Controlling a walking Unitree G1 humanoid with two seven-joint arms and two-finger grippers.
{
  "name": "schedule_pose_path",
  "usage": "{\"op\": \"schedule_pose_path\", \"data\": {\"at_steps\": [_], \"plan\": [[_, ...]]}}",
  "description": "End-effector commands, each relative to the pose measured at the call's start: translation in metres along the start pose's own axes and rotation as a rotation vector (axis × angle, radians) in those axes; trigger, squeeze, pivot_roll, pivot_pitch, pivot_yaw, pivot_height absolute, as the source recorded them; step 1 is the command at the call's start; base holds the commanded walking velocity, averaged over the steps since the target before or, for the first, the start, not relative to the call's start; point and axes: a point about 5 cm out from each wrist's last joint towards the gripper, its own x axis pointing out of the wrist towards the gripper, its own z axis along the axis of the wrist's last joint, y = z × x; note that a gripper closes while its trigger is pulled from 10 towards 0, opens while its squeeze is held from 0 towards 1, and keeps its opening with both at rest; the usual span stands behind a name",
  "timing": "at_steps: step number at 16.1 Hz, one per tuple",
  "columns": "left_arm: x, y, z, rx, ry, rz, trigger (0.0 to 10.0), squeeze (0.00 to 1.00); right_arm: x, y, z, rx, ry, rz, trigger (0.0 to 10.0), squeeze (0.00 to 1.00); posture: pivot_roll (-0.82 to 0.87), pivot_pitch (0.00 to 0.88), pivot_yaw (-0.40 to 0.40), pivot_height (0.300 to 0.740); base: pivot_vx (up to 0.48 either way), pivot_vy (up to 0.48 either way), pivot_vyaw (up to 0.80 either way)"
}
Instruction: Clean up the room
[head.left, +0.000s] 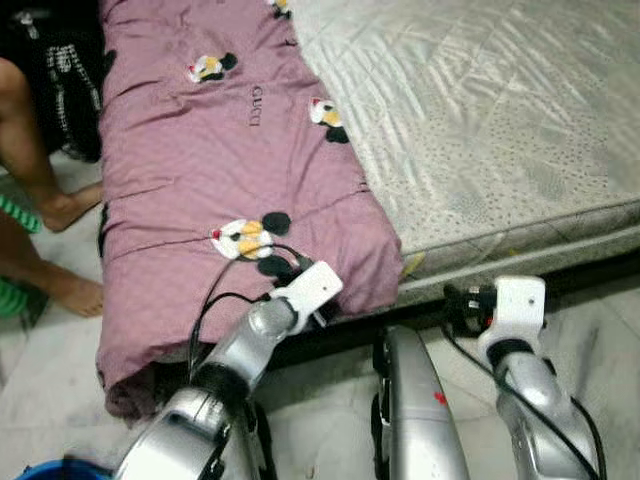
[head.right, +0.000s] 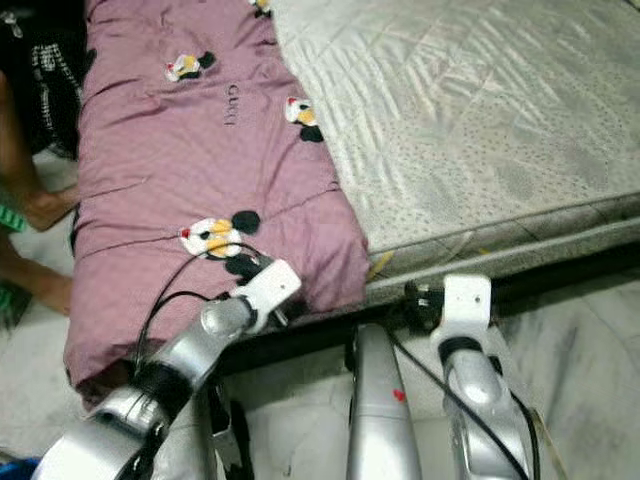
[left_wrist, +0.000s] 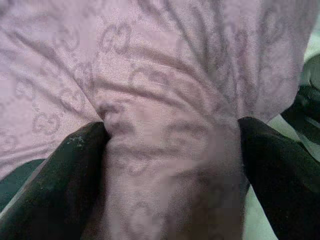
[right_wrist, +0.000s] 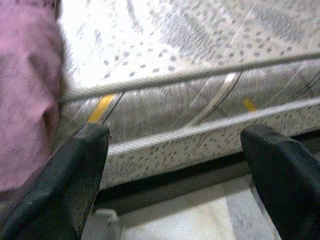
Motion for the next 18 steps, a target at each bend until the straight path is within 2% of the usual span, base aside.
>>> {"op": "schedule_pose_path", "data": {"at_steps": [1, 3, 4, 5, 6, 8, 10, 11, 12, 14, 15, 16, 17, 18], "plan": [[-0.008, 0.008, 0.002, -0.034, -0.057, 0.098, 10.0, 0.0, 0.002, -0.002, -0.001, 0.016, 0.001, -0.016, 10.0, 0.0, -0.13, 0.129, 0.03, 0.551, 0.0, 0.0, 0.0], [-0.034, 0.033, 0.009, -0.158, -0.191, 0.32, 10.0, 0.0, 0.01, 0.003, 0.006, 0.045, -0.026, -0.004, 10.0, 0.0, -0.1, 0.116, 0.029, 0.551, 0.0, 0.0, 0.0], [-0.059, 0.049, 0.008, -0.232, -0.259, 0.464, 10.0, 0.0, 0.017, 0.011, 0.012, 0.069, -0.057, 0.022, 10.0, 0.0, -0.06, 0.11, 0.024, 0.551, 0.0, 0.0, 0.0], [-0.066, 0.052, 0.007, -0.248, -0.27, 0.493, 10.0, 0.0, 0.019, 0.013, 0.014, 0.074, -0.067, 0.028, 10.0, 0.0, -0.05, 0.109, 0.021, 0.551, 0.0, 0.0, 0.0], [-0.079, 0.056, 0.006, -0.27, -0.297, 0.536, 10.0, 0.0, 0.024, 0.018, 0.02, 0.096, -0.088, 0.038, 10.0, 0.0, -0.04, 0.108, 0.019, 0.551, 0.0, 0.0, 0.0], [-0.115, 0.064, -0.016, -0.362, -0.247, 0.707, 10.0, 0.0, 0.039, 0.037, 0.026, 0.107, -0.072, 0.101, 10.0, 0.0, 0.01, 0.103, 0.014, 0.551, 0.0, 0.0, 0.0], [-0.142, 0.061, -0.044, -0.427, -0.13, 0.828, 10.0, 0.0, 0.052, 0.055, 0.026, 0.138, -0.037, 0.162, 10.0, 0.0, 0.04, 0.103, 0.003, 0.551, 0.0, 0.0, 0.0], [-0.15, 0.061, -0.048, -0.444, -0.109, 0.851, 10.0, 0.0, 0.056, 0.062, 0.026, 0.163, -0.02, 0.191, 10.0, 0.0, 0.04, 0.103, 0.002, 0.551, 0.0, 0.0, 0.0], [-0.156, 0.06, -0.051, -0.451, -0.095, 0.865, 10.0, 0.0, 0.06, 0.076, 0.024, 0.196, 0.025, 0.242, 10.0, 0.0, 0.06, 0.101, -0.004, 0.551, 0.0, 0.0, 0.0], [-0.161, 0.056, -0.056, -0.509, -0.06, 0.875, 10.0, 0.0, 0.061, 0.103, 0.013, 0.179, 0.148, 0.358, 10.0, 0.0, 0.06, 0.099, -0.007, 0.551, 0.0, 0.0, 0.0], [-0.162, 0.056, -0.056, -0.517, -0.049, 0.874, 10.0, 0.0, 0.059, 0.111, -0.004, 0.13, 0.252, 0.388, 10.0, 0.0, 0.06, 0.098, -0.007, 0.551, 0.0, 0.0, 0.0], [-0.16, 0.057, -0.055, -0.521, -0.05, 0.875, 10.0, 0.0, 0.058, 0.113, -0.011, 0.131, 0.294, 0.387, 10.0, 0.0, 0.06, 0.099, -0.009, 0.551, 0.0, 0.0, 0.0], [-0.159, 0.057, -0.054, -0.525, -0.051, 0.877, 10.0, 0.0, 0.058, 0.114, -0.013, 0.141, 0.306, 0.382, 10.0, 0.0, 0.06, 0.099, -0.009, 0.551, 0.0, 0.0, 0.0], [-0.157, 0.058, -0.052, -0.526, -0.055, 0.869, 10.0, 0.0, 0.06, 0.12, -0.009, 0.197, 0.316, 0.396, 10.0, 0.0, 0.06, 0.1, -0.009, 0.551, 0.0, 0.0, 0.0]]}}
